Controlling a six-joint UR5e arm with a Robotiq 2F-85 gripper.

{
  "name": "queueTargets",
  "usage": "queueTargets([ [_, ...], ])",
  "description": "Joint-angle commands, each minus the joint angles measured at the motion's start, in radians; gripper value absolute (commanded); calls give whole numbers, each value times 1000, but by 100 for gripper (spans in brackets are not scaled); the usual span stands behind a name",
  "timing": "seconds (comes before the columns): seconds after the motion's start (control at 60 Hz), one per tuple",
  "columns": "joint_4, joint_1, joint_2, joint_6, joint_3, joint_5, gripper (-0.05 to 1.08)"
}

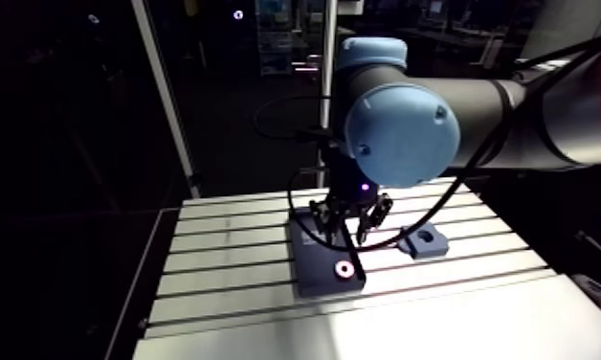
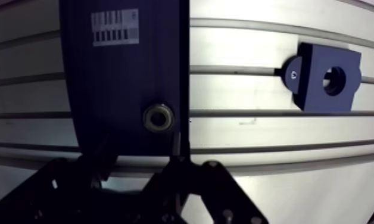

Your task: Pick up the bearing and press it into the housing until flush.

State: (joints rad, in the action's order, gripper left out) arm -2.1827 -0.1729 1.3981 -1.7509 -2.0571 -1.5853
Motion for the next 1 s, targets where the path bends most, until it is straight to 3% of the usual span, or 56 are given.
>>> queueTargets([
  [0.017, -7, 0, -1, 1, -16, 0, 43],
  [1.0, -62, 0, -47, 3, -39, -2, 43],
])
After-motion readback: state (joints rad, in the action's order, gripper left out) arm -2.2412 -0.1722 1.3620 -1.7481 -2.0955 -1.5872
